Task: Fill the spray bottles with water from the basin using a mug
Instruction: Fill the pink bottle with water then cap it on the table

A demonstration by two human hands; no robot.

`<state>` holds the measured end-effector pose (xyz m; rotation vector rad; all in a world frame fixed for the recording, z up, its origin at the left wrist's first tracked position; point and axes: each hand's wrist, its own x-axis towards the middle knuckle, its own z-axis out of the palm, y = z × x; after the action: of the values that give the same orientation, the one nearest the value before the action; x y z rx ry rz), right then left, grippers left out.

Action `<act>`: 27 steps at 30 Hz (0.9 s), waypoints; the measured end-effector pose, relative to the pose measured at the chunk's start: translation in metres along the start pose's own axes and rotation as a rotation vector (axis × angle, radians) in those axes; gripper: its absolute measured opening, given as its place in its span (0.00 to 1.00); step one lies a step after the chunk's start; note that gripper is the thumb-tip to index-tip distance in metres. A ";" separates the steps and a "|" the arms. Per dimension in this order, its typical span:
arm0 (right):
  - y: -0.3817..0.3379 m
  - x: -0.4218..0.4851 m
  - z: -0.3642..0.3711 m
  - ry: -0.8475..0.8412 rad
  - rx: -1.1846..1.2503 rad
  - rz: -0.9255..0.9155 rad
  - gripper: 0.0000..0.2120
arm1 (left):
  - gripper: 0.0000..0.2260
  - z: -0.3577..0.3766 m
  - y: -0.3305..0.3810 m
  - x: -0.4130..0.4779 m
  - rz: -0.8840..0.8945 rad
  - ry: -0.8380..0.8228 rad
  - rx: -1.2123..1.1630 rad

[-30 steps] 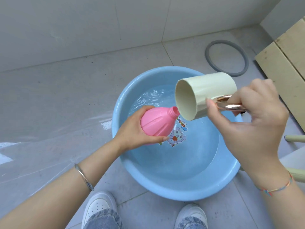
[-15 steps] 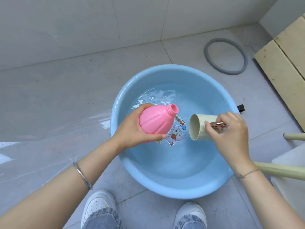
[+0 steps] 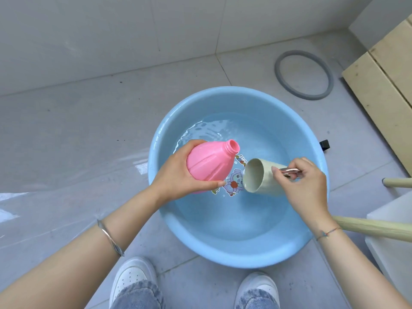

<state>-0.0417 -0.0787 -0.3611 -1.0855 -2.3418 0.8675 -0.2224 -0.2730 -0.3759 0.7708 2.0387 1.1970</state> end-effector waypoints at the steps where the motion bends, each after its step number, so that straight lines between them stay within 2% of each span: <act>1: 0.000 0.001 -0.004 0.022 0.079 0.066 0.22 | 0.38 0.000 0.000 0.000 -0.002 -0.001 0.000; 4: -0.006 0.006 -0.015 0.075 0.305 0.209 0.22 | 0.39 0.001 -0.001 0.001 0.004 -0.003 0.001; 7: -0.024 0.008 -0.026 0.153 0.515 0.259 0.20 | 0.40 0.000 0.000 0.000 -0.001 -0.001 0.005; 13: -0.063 0.013 -0.049 0.192 0.663 0.122 0.20 | 0.37 0.000 0.001 0.000 0.013 0.001 0.014; 18: -0.083 0.011 -0.062 0.177 0.546 0.024 0.17 | 0.37 0.000 -0.001 0.000 0.023 0.001 0.026; 27: -0.101 0.004 -0.062 0.212 0.248 -0.187 0.22 | 0.37 0.000 0.000 -0.001 0.022 -0.008 0.010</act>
<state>-0.0609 -0.1038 -0.2469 -0.8008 -2.0586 0.8968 -0.2221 -0.2737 -0.3757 0.8033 2.0363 1.1954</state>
